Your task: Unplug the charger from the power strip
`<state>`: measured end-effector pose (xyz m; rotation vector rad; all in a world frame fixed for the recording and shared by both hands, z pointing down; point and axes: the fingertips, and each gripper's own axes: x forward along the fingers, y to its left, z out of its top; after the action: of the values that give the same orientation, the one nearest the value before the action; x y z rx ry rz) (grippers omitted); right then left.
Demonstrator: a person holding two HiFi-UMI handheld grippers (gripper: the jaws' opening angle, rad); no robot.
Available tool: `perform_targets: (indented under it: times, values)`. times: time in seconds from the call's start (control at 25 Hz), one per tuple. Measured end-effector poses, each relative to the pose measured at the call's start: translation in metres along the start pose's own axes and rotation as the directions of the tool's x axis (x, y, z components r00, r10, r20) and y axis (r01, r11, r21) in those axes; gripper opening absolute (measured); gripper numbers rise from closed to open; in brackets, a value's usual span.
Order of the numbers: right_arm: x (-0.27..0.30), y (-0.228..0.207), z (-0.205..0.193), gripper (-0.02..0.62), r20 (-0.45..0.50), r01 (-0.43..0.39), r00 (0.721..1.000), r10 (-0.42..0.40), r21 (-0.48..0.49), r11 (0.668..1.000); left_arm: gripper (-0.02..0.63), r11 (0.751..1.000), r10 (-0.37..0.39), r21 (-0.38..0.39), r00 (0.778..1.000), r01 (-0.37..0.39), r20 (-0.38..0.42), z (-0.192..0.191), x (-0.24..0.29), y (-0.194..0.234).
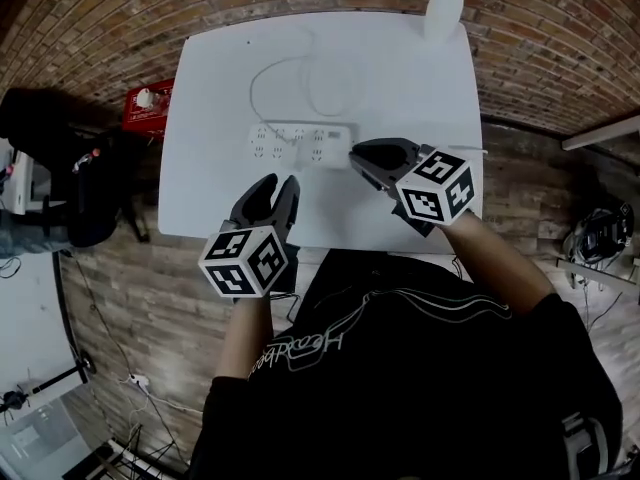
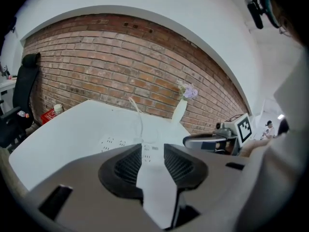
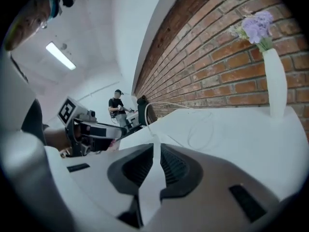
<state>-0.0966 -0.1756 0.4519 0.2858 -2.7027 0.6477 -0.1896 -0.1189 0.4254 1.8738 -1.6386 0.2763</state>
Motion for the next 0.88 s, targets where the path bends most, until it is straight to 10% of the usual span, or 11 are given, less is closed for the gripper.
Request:
perform_targets:
  times: [0.36,0.88]
  values:
    - [0.065,-0.027,-0.020,0.147,-0.167,0.008,0.984,-0.069,-0.343,0.939,0.198,0.996,0.006,-0.088,0.998,-0.011,-0.057,-0.017,0.037,0.022]
    - [0.090,-0.045,-0.044,0.144,-0.209,-0.007,0.974,-0.083,-0.396,0.918,0.204,0.996,0.075,0.052,0.991,-0.070,-0.108,-0.026,0.074,0.035]
